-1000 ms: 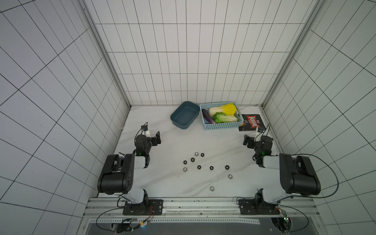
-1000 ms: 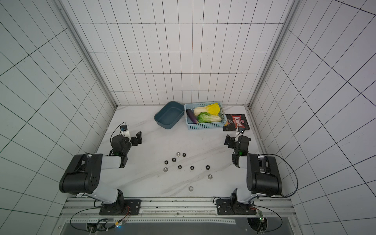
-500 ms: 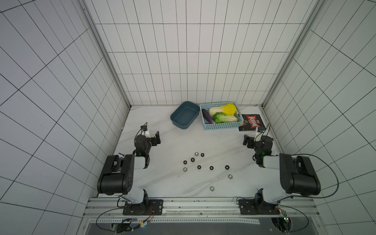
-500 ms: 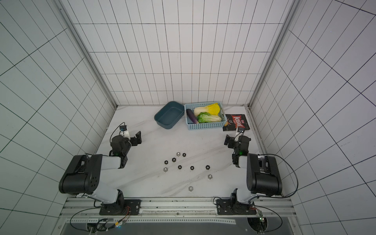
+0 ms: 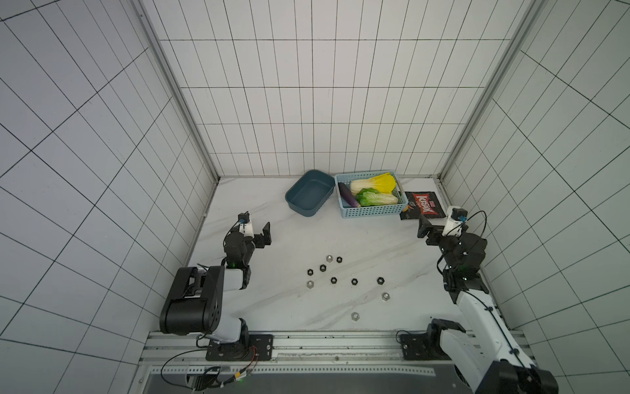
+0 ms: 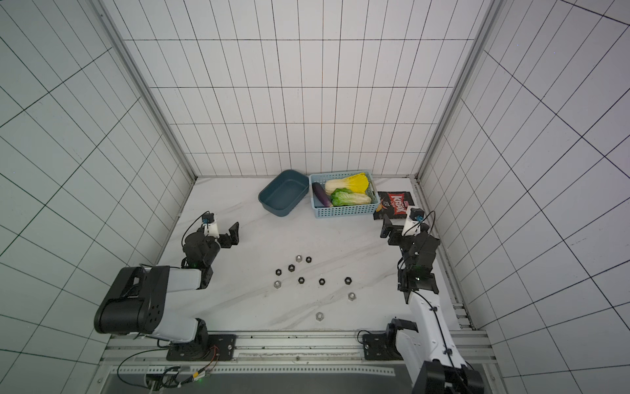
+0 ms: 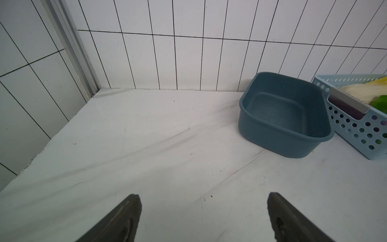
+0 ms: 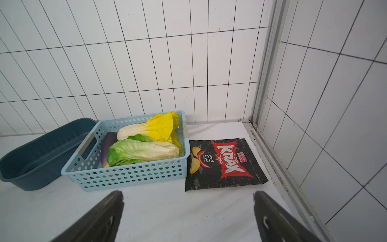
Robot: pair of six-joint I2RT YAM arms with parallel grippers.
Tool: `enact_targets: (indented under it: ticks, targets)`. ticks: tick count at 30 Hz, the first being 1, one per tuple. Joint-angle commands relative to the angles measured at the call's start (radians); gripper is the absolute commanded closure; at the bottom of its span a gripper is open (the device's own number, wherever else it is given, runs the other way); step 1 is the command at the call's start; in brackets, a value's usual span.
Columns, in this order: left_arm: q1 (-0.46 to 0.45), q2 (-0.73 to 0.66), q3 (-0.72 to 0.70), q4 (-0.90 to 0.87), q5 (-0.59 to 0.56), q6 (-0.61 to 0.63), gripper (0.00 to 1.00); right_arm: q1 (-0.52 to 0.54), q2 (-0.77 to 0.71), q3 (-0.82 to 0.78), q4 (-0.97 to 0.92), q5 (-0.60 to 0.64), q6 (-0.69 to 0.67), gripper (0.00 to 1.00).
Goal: Put the nuts on the desktop into the storage box
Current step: Move the storage box to the center of the board.
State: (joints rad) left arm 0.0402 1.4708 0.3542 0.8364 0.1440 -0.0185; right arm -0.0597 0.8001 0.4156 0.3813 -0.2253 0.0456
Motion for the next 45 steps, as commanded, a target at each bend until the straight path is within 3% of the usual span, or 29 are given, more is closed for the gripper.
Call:
enact_targets:
  ticks: [1, 11, 15, 21, 29, 40, 45]
  targets:
    - [0.001, -0.099, 0.085, -0.209, 0.028, 0.01, 0.02, -0.002, -0.08, 0.03, -0.214, -0.052, 0.004, 0.0]
    - [-0.011, -0.189, 0.294, -0.624, 0.156, -0.011, 0.02, 0.026, -0.16, 0.141, -0.469, -0.116, 0.027, 0.01]
    - [-0.049, -0.151, 0.424, -0.805, 0.139, -0.008, 0.02, 0.055, -0.141, 0.198, -0.555, -0.126, 0.022, 0.0]
    - [-0.171, -0.012, 0.656, -1.01, -0.009, 0.021, 0.02, 0.132, -0.109, 0.23, -0.601, -0.13, 0.025, 0.0]
    - [-0.225, 0.202, 0.908, -1.112, -0.072, -0.099, 0.02, 0.322, -0.025, 0.297, -0.738, 0.001, -0.033, 0.0]
    - [-0.238, 0.507, 1.216, -1.318, -0.197, -0.298, 0.04, 0.395, 0.022, 0.341, -0.866, 0.051, -0.017, 0.0]
    - [-0.24, 0.574, 1.255, -1.355, -0.189, -0.388, 0.05, 0.401, 0.038, 0.331, -0.885, 0.031, -0.007, 0.01]
